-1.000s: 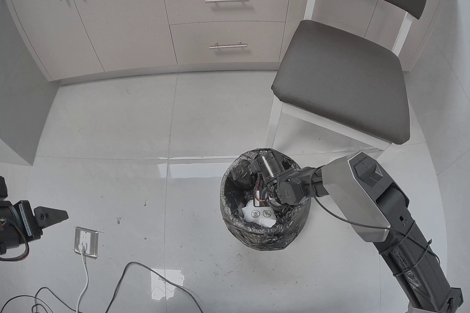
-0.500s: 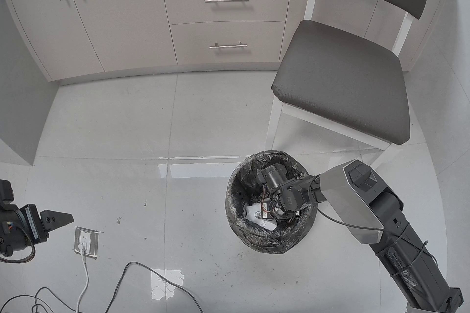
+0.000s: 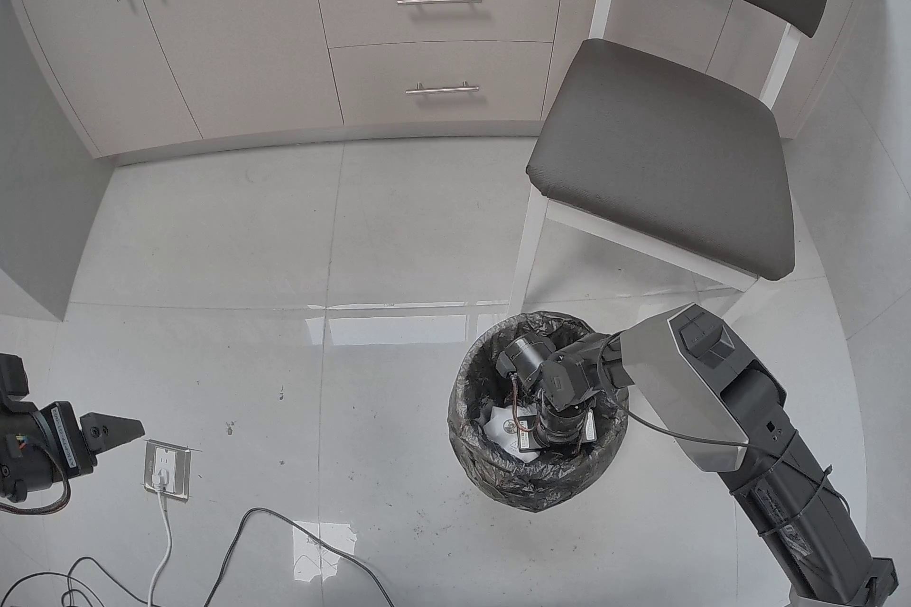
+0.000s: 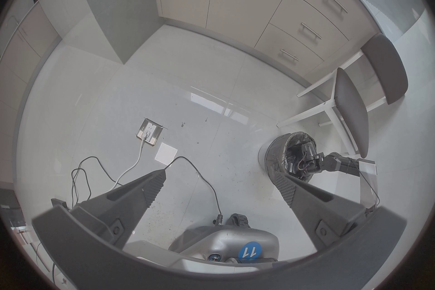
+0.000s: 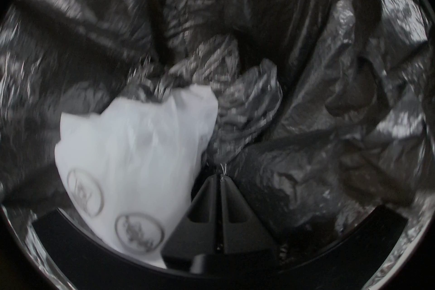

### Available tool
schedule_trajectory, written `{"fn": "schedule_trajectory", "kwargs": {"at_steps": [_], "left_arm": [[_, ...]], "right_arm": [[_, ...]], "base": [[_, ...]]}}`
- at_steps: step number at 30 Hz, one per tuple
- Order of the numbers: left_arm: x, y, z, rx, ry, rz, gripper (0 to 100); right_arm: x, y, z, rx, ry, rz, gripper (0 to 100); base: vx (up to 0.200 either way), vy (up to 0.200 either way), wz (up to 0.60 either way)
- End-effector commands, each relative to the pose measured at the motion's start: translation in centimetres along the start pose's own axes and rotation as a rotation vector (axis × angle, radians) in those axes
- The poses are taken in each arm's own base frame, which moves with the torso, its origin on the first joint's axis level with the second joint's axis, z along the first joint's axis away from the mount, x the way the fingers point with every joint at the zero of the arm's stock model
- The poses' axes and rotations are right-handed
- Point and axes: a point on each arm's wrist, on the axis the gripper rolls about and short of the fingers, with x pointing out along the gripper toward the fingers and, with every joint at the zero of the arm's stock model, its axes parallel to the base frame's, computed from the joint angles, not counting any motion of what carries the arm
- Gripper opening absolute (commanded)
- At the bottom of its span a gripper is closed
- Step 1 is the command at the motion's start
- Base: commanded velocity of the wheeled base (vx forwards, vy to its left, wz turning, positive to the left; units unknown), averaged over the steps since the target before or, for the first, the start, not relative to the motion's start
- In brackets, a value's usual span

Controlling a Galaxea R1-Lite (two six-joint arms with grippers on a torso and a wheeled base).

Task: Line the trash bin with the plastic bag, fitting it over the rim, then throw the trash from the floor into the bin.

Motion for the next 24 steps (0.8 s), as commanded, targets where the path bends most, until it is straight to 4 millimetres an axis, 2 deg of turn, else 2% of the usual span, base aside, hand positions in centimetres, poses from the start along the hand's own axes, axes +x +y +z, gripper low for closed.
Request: {"fn": "schedule_trajectory", "kwargs": {"at_steps": [1, 7, 14, 19, 20, 24], "left_arm": [[-0.1, 0.0, 0.0, 0.000, -0.003, -0.002, 100], [-0.1, 0.0, 0.0, 0.000, -0.005, -0.003, 100], [-0.6, 0.1, -0.2, 0.002, -0.023, -0.013, 100], [-0.8, 0.1, -0.3, 0.003, -0.036, -0.019, 100], [-1.2, 0.1, -0.6, 0.004, -0.042, -0.041, 100], [-1.8, 0.1, -0.9, 0.005, -0.052, -0.096, 100]], "right_arm": [[-1.7, -0.3, -0.2, -0.007, 0.065, -0.005, 0], [-1.6, -0.4, -2.0, -0.069, 0.197, -0.075, 0], [-4.2, 1.2, -0.6, -0.090, 0.059, 0.010, 0], [-4.7, 1.6, -0.1, -0.129, 0.005, 0.036, 0], [-6.1, 2.3, 0.5, -0.140, -0.056, 0.065, 0], [-7.9, 2.3, 1.3, -0.155, -0.109, 0.090, 0]], "base": [[0.000, 0.000, 0.00], [0.000, 0.000, 0.00], [0.000, 0.000, 0.00], [0.000, 0.000, 0.00], [0.000, 0.000, 0.00], [0.000, 0.000, 0.00]]}}
